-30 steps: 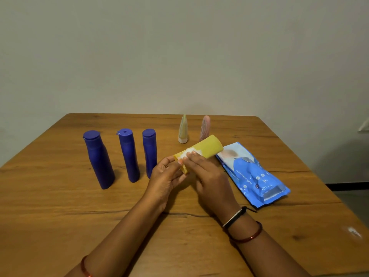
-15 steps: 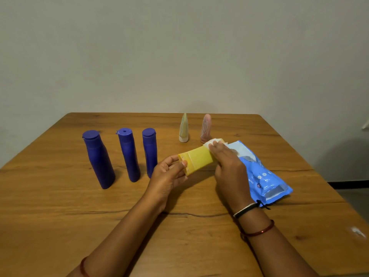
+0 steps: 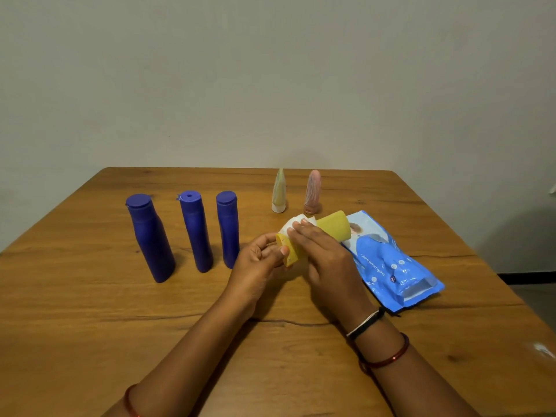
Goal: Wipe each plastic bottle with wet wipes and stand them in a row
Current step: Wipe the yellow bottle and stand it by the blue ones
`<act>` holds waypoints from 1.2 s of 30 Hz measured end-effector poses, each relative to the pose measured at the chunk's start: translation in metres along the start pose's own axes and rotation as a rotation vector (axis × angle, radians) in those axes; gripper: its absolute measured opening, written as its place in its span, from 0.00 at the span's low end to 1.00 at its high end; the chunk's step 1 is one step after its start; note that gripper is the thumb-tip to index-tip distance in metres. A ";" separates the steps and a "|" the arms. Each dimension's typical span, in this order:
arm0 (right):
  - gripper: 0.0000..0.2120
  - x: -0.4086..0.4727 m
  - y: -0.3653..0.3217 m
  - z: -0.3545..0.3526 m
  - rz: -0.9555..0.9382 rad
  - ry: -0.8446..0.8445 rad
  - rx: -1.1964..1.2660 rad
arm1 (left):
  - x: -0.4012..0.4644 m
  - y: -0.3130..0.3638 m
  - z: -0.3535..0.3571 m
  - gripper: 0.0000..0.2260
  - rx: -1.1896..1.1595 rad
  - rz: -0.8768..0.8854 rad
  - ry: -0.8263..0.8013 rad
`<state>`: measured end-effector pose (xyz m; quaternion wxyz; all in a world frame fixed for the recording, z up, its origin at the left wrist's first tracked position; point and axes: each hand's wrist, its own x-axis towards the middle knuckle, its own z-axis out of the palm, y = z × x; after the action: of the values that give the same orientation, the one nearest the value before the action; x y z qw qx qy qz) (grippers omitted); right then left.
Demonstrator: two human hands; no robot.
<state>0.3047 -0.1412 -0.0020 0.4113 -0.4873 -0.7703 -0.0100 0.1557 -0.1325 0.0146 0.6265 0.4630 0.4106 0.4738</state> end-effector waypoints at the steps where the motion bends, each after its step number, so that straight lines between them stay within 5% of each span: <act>1: 0.28 0.000 -0.002 0.000 -0.022 -0.018 0.013 | 0.001 0.000 0.000 0.12 -0.007 0.000 0.004; 15: 0.19 -0.003 -0.003 0.001 -0.048 -0.022 0.135 | 0.004 -0.001 0.001 0.06 -0.537 -0.280 0.078; 20: 0.19 -0.003 -0.002 -0.004 -0.112 -0.015 0.151 | 0.004 0.001 0.000 0.11 -0.612 -0.319 0.095; 29: 0.21 -0.001 0.002 -0.010 -0.017 0.215 0.032 | 0.006 0.004 -0.001 0.11 -0.658 -0.344 0.142; 36: 0.21 -0.003 -0.003 -0.001 -0.139 -0.068 0.028 | 0.007 0.001 -0.001 0.15 -0.685 -0.332 0.133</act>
<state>0.3036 -0.1450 -0.0024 0.3899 -0.4267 -0.8160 -0.0111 0.1557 -0.1257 0.0148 0.7851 0.1226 0.3375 0.5047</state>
